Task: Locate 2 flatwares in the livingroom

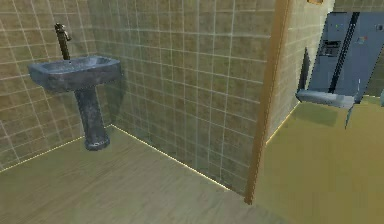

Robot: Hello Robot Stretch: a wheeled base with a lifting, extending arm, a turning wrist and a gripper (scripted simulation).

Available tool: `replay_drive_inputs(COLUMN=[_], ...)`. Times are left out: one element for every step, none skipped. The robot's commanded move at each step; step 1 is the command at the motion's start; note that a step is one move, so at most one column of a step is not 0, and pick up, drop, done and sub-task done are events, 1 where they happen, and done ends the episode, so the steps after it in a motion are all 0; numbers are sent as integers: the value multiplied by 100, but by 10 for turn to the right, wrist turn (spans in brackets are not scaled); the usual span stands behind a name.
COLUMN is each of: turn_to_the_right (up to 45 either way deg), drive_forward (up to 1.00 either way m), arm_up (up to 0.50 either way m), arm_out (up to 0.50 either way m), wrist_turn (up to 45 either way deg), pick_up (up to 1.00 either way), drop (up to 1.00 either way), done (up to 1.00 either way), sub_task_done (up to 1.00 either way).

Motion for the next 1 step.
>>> replay_drive_inputs(turn_to_the_right=[30], drive_forward=[0], arm_up=[0], arm_out=[0], wrist_turn=[0], pick_up=[0], drop=[0], done=[0], sub_task_done=[0])
